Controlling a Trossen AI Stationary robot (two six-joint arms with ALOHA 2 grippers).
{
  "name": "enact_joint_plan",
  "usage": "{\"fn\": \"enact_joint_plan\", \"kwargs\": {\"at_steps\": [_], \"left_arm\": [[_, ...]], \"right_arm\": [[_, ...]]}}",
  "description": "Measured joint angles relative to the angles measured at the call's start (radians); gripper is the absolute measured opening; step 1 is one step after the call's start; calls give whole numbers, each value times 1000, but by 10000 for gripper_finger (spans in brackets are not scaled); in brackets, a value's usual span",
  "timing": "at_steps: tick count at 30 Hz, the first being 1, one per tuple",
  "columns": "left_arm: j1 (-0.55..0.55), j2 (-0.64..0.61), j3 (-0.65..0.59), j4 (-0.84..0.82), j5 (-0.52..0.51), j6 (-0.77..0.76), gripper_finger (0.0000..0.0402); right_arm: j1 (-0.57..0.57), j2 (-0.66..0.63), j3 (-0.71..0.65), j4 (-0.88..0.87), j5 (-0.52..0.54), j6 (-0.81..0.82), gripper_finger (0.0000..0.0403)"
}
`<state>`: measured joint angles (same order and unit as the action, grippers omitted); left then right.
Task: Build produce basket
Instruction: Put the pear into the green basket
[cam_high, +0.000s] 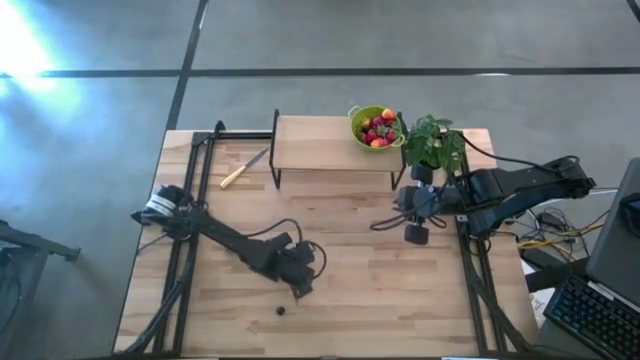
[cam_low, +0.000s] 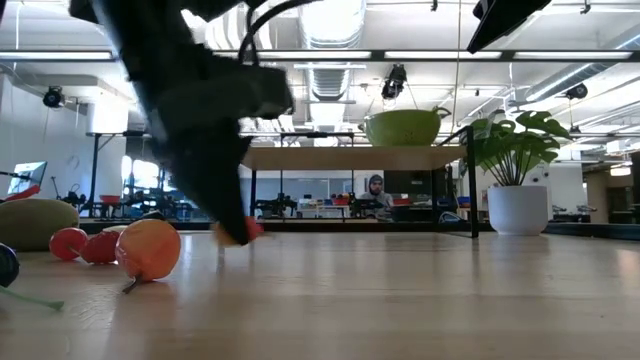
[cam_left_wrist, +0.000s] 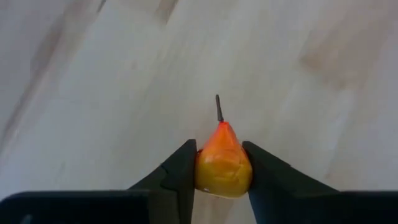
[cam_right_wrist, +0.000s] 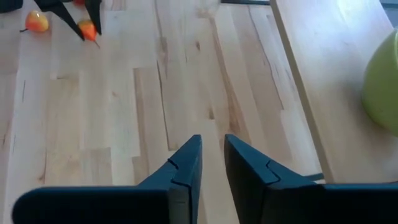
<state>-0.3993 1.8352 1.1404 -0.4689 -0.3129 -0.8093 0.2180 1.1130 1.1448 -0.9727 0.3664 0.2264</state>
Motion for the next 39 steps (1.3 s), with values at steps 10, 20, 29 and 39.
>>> {"fn": "enact_joint_plan", "kwargs": {"at_steps": [10, 20, 29, 39], "left_arm": [[123, -5, 0, 298, 36, 292, 121], [300, -5, 0, 623, 297, 394, 120], [353, -5, 0, 794, 436, 443, 120], [355, -6, 0, 898, 443, 492, 120]], "right_arm": [[28, 1, -97, 52, -11, 19, 103], [79, 1, -206, 203, -11, 12, 134], [79, 2, -255, 352, -11, -36, 153], [79, 2, -322, 542, -21, -97, 146]]}}
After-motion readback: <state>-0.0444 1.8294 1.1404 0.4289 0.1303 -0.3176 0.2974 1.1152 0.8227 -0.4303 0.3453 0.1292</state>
